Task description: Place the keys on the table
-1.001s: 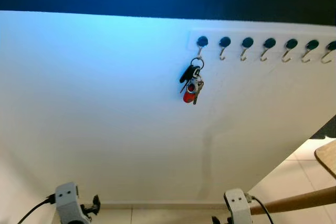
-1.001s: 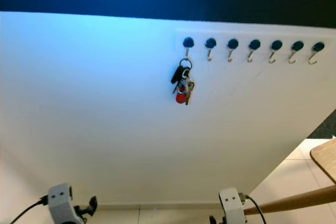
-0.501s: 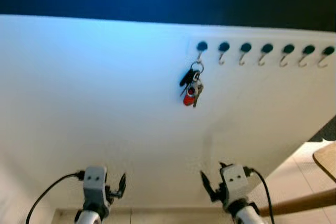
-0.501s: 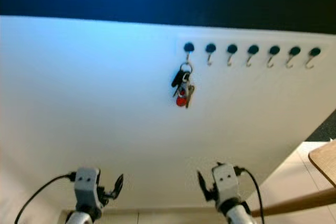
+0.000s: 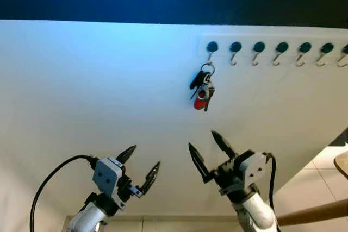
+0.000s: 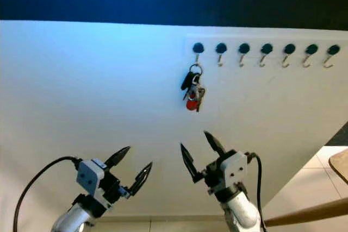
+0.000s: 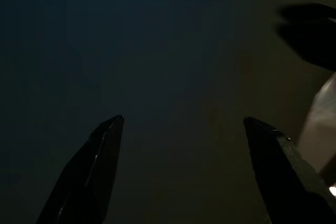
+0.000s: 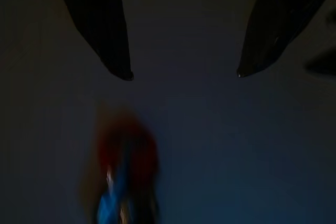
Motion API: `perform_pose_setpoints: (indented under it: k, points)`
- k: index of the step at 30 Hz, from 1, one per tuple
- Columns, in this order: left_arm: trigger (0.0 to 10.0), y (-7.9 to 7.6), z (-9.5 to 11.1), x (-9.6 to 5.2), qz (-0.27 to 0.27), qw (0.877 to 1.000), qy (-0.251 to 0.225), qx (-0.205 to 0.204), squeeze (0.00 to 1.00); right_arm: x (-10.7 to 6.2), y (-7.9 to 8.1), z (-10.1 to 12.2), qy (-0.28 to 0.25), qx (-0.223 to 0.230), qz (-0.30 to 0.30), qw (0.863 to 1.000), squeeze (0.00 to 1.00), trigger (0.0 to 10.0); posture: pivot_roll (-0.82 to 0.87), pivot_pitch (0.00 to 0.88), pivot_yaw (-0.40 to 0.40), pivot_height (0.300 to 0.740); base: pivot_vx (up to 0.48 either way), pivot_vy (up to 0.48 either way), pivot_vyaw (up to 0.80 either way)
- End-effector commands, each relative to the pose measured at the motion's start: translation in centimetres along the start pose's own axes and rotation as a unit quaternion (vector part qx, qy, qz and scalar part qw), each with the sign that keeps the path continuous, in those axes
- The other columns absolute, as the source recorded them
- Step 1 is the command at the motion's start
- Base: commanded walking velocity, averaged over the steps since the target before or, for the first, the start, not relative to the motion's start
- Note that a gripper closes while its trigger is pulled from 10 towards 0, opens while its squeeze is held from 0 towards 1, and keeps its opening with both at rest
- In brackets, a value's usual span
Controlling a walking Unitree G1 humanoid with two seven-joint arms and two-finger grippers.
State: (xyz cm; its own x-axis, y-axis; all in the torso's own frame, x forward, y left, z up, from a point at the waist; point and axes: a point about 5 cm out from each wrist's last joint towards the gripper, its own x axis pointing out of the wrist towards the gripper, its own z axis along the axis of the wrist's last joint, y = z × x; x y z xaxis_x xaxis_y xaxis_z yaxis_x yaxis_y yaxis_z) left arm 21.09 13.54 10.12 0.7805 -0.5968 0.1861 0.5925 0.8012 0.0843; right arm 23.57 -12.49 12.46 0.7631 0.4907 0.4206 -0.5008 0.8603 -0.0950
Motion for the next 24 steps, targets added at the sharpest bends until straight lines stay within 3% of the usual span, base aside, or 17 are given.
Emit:
perform_pose_setpoints:
  k: [1,5,7,8,9,10,12,14,15,16,17,18,24]
  points:
    - [10.0,-0.1,0.8,0.4,-0.021,1.0,-0.005,0.003,0.0,0.2,-0.4,0.9,-0.01,0.004,0.0,1.0,0.0,10.0,0.03,0.062,-0.018,0.74,0.0,0.0,0.0]
    - [10.0,0.0,1.8,0.9,-0.026,0.999,-0.021,0.012,0.0,0.7,-0.9,2.3,-0.03,-0.008,0.002,1.0,0.0,10.0,0.03,0.063,-0.017,0.74,0.0,0.0,0.0]
    - [10.0,0.1,3.1,1.7,-0.028,0.998,-0.042,0.021,0.0,1.7,-2.0,4.3,-0.067,-0.039,-0.015,0.997,0.54,10.0,0.02,0.066,-0.014,0.74,0.0,0.0,0.0]
    - [10.0,0.1,3.4,1.9,-0.031,0.998,-0.045,0.022,0.0,1.9,-2.3,4.9,-0.076,-0.045,-0.023,0.996,0.73,10.0,0.02,0.067,-0.012,0.74,0.0,0.0,0.0]
    - [10.0,0.0,3.6,1.9,-0.033,0.998,-0.046,0.023,0.0,2.1,-2.4,5.2,-0.079,-0.047,-0.027,0.995,0.73,10.0,0.02,0.067,-0.012,0.74,0.0,0.0,0.0]
    - [10.0,0.0,3.9,2.1,-0.035,0.998,-0.05,0.023,0.0,2.2,-2.5,5.5,-0.085,-0.05,-0.035,0.994,0.83,10.0,0.02,0.067,-0.01,0.74,0.0,0.0,0.0]
    - [10.0,-0.2,4.1,2.2,-0.038,0.998,-0.053,0.023,0.0,2.3,-2.6,5.8,-0.089,-0.054,-0.04,0.994,0.84,10.0,0.02,0.065,-0.009,0.74,0.0,0.0,0.0]
    - [10.0,-0.3,4.4,2.3,-0.041,0.997,-0.055,0.024,0.0,2.4,-2.6,6.2,-0.092,-0.057,-0.045,0.993,0.84,10.0,0.02,0.065,-0.009,0.74,0.0,0.0,0.0]
    - [10.0,-0.4,4.5,2.4,-0.042,0.997,-0.055,0.023,0.0,2.5,-2.6,6.3,-0.094,-0.064,-0.049,0.992,0.77,10.0,0.02,0.064,-0.007,0.74,0.0,0.0,0.0]
    - [10.0,-0.4,4.6,2.4,-0.045,0.997,-0.055,0.026,0.0,2.6,-2.7,6.6,-0.097,-0.07,-0.056,0.991,0.45,10.0,0.02,0.064,-0.007,0.74,0.0,0.0,0.0]
    - [10.0,-0.4,4.6,2.4,-0.045,0.997,-0.055,0.026,0.0,2.6,-2.7,6.6,-0.097,-0.07,-0.056,0.991,0.45,10.0,0.02,0.064,-0.007,0.74,0.0,0.0,0.0]
    - [10.0,-0.4,4.6,2.5,-0.046,0.997,-0.054,0.029,0.0,2.8,-2.8,6.7,-0.1,-0.075,-0.065,0.99,0.0,10.0,0.02,0.062,-0.007,0.74,0.0,0.0,0.0]
    - [10.0,-0.3,4.8,2.8,-0.05,0.997,-0.048,0.039,0.0,3.7,-3.0,6.9,-0.1,-0.071,-0.083,0.989,0.0,10.0,0.03,0.06,-0.006,0.74,0.0,0.0,0.0]
